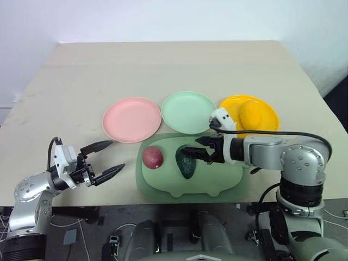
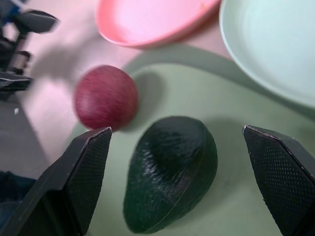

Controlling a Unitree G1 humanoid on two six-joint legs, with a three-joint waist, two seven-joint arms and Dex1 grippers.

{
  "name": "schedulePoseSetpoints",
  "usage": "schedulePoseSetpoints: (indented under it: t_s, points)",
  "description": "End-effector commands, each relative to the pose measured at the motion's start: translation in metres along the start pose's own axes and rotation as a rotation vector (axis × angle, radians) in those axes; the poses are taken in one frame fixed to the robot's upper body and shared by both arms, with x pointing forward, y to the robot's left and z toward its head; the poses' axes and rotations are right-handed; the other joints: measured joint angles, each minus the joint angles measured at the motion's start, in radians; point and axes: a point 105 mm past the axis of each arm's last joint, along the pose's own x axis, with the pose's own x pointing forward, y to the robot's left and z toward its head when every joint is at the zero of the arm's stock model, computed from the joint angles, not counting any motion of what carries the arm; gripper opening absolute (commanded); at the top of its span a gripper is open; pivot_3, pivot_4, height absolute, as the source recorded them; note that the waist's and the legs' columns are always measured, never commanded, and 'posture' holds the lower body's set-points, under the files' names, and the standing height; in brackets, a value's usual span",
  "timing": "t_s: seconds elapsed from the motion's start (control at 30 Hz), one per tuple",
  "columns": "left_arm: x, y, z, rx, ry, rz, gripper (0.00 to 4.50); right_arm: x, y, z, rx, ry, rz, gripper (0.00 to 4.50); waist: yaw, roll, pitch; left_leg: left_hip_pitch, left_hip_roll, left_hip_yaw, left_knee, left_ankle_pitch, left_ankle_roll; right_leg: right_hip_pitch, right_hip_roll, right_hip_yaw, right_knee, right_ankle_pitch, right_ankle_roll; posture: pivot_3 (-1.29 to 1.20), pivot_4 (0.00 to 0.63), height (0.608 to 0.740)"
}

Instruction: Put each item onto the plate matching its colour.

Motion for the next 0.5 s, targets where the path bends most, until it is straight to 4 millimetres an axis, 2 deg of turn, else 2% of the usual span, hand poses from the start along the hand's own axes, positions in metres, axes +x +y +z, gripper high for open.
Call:
schedulePoseSetpoints:
  t_s: [0.03, 0.4, 0.5]
  points:
    - [0.002, -0.002, 0.009, 0.042, -0.018, -0.01, 4.5, 0.004, 0.006, -0.002, -0.007, -0.008, -0.017, 4.49, -0.001, 0.0, 0.0, 0.0, 0.0, 0.0, 0.0, 0.0, 0.0, 0.0, 0.0, 0.0, 0.0, 0.0, 0.0, 0.0, 0.15, 0.733]
    - [0.0, -0.005, 0.009, 0.036, -0.017, 0.003, 4.5, 0.024, 0.016, -0.022, -0.015, 0.065, -0.038, 4.49, -0.002, 0.0, 0.0, 0.0, 0.0, 0.0, 0.0, 0.0, 0.0, 0.0, 0.0, 0.0, 0.0, 0.0, 0.0, 0.0, 0.15, 0.733]
    - [-0.001, -0.005, 0.009, 0.039, -0.009, 0.002, 4.5, 0.025, 0.015, -0.022, -0.029, 0.067, -0.052, 3.95, -0.002, 0.0, 0.0, 0.0, 0.0, 0.0, 0.0, 0.0, 0.0, 0.0, 0.0, 0.0, 0.0, 0.0, 0.0, 0.0, 0.15, 0.733]
